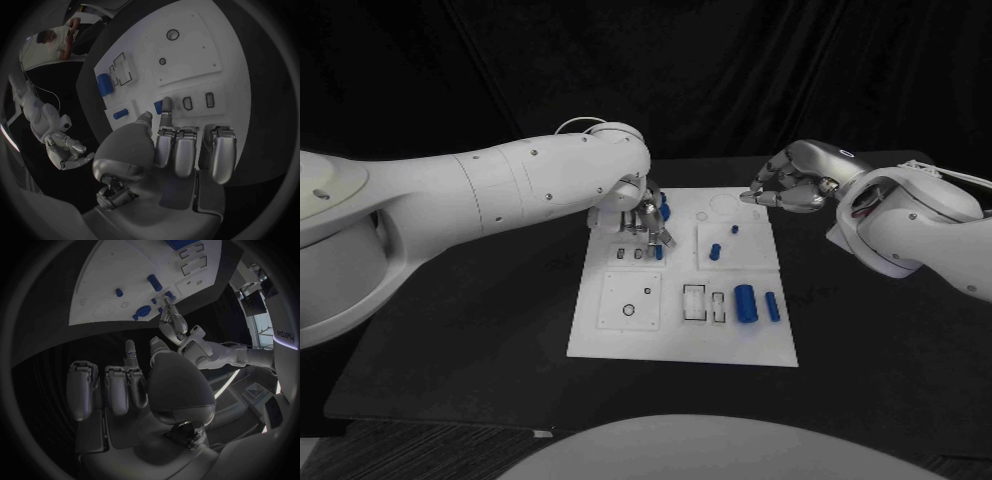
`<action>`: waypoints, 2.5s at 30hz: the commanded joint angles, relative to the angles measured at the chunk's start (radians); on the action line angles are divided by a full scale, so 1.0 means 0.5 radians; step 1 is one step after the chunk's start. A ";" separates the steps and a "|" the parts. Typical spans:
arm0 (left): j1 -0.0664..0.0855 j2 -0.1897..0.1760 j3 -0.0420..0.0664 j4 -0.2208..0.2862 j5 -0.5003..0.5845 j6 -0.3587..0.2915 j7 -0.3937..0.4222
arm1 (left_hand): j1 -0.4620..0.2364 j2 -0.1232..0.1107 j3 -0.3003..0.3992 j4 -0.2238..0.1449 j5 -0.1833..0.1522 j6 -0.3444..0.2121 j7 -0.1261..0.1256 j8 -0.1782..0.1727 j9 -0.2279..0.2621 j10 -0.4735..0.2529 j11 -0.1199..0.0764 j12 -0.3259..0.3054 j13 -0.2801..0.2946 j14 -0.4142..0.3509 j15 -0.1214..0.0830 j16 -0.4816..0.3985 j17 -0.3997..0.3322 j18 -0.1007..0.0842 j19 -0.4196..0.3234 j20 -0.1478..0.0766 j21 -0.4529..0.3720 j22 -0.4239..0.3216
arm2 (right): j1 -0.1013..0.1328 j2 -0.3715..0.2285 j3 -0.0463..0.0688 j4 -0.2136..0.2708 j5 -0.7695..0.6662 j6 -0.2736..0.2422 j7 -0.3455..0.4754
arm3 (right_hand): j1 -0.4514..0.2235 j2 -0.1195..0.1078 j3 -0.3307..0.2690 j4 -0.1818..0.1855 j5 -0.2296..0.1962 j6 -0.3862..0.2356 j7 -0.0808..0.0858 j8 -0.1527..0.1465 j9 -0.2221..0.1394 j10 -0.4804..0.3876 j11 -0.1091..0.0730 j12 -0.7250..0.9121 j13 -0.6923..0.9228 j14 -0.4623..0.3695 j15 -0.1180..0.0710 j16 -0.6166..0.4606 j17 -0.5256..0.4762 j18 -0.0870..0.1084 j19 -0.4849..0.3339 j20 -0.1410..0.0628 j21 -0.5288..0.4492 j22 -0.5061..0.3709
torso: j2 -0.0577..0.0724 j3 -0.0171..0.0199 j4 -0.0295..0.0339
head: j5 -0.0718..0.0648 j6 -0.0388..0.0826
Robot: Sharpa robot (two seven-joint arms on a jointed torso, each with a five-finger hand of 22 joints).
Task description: Assemble the parts on the task board
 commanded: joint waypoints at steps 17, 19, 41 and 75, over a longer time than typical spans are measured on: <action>-0.020 0.021 0.002 -0.033 0.008 0.031 -0.003 | 0.020 -0.052 0.124 -0.053 0.042 0.061 -0.012 -0.050 0.004 0.246 -0.038 0.059 0.550 0.204 -0.047 0.027 0.532 -0.017 0.064 -0.032 -0.023 0.350 | -0.006 0.008 0.002 -0.004 -0.004 0.038 -0.024 | 0.045 0.020 0.020 -0.004 0.040 0.010 0.025 0.027 0.029 0.201 0.009 0.033 0.552 0.214 0.014 0.040 0.553 -0.024 0.099 0.008 -0.013 0.462 | 0.000 0.0014 -0.002 | -0.002 0.000; -0.021 0.021 0.002 -0.039 0.008 0.038 -0.005 | 0.027 -0.056 0.138 -0.064 0.044 0.059 -0.013 -0.056 0.005 0.246 -0.039 0.059 0.550 0.204 -0.048 0.027 0.532 -0.016 0.061 -0.034 -0.026 0.346 | -0.006 0.008 0.002 -0.004 -0.004 0.040 -0.025 | 0.045 0.020 0.020 -0.004 0.040 0.010 0.025 0.027 0.029 0.201 0.009 0.033 0.552 0.214 0.014 0.040 0.553 -0.024 0.099 0.008 -0.013 0.462 | -0.001 0.0011 -0.001 | -0.004 0.000; -0.035 0.019 0.002 -0.042 0.008 0.080 -0.005 | 0.077 -0.111 0.221 -0.146 -0.036 0.053 -0.012 -0.091 0.018 0.246 -0.040 0.059 0.550 0.204 -0.051 0.027 0.532 -0.016 0.062 -0.038 -0.033 0.345 | -0.006 0.007 0.002 -0.004 -0.004 0.053 -0.032 | 0.048 0.022 0.018 -0.005 0.038 0.009 0.025 0.028 0.030 0.201 0.010 0.033 0.552 0.214 0.015 0.040 0.553 -0.022 0.096 0.010 -0.019 0.460 | 0.000 0.0011 0.000 | -0.009 0.000; -0.045 -0.024 0.002 -0.001 0.008 0.062 -0.026 | -0.197 -0.226 0.162 -0.035 -0.253 0.011 0.026 -0.167 0.083 0.246 -0.010 0.059 0.550 0.204 -0.029 0.027 0.532 -0.009 0.052 -0.017 -0.064 0.327 | -0.015 0.004 0.002 -0.019 0.014 0.079 -0.041 | 0.045 0.023 0.011 -0.002 0.026 0.008 0.027 0.028 0.031 0.201 0.011 0.033 0.552 0.214 0.016 0.040 0.553 -0.021 0.094 0.011 -0.023 0.458 | -0.001 0.0011 0.000 | -0.014 0.000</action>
